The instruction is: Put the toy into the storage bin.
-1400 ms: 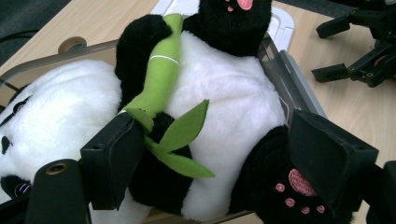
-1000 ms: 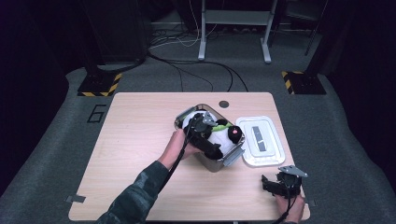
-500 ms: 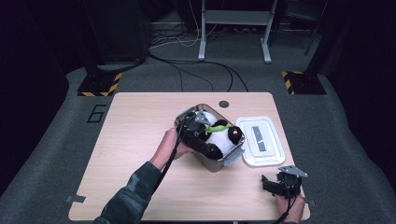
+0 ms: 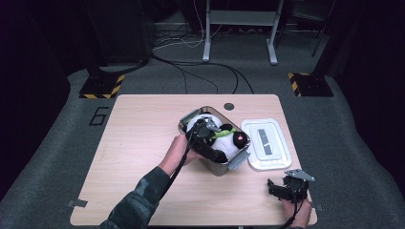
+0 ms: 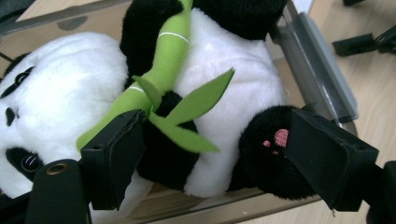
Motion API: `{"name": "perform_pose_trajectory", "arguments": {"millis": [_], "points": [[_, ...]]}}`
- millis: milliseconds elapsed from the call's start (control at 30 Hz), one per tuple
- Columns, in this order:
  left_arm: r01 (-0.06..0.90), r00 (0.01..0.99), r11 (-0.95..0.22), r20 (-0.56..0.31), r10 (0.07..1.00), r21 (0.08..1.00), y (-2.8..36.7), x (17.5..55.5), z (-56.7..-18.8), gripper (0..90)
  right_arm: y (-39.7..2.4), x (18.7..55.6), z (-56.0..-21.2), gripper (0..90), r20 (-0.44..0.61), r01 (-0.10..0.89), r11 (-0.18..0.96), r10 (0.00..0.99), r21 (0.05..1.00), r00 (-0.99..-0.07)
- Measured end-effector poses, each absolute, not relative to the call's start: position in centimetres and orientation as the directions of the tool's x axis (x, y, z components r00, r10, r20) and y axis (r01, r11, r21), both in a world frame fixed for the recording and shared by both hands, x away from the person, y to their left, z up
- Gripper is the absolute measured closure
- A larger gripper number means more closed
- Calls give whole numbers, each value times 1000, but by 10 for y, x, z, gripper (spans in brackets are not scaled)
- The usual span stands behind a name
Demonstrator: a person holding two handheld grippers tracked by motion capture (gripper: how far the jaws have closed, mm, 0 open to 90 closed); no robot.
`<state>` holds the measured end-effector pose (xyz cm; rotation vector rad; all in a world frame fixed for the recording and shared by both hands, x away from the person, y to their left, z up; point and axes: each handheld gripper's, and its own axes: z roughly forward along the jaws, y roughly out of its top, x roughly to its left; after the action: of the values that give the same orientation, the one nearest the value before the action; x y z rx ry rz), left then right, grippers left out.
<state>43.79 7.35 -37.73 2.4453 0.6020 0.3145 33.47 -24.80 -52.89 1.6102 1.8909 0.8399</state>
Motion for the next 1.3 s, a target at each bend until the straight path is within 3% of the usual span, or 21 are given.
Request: {"name": "perform_pose_trajectory", "arguments": {"millis": [267,433,800,1300], "points": [[338,878,-802,142,457,492,56,442,-395,197,-248,335,-529,89,9,668,104,986,737,-164],[366,886,-747,37,462,555,66,446,-387,199,-248,335,-529,89,9,668,105,986,737,-165],[461,805,-561,-57,591,687,60,469,-375,179,-248,335,-529,90,10,668,104,986,737,-165],[512,774,-575,-52,631,638,22,486,-387,167,-248,335,-529,90,11,669,106,986,736,-169]]}}
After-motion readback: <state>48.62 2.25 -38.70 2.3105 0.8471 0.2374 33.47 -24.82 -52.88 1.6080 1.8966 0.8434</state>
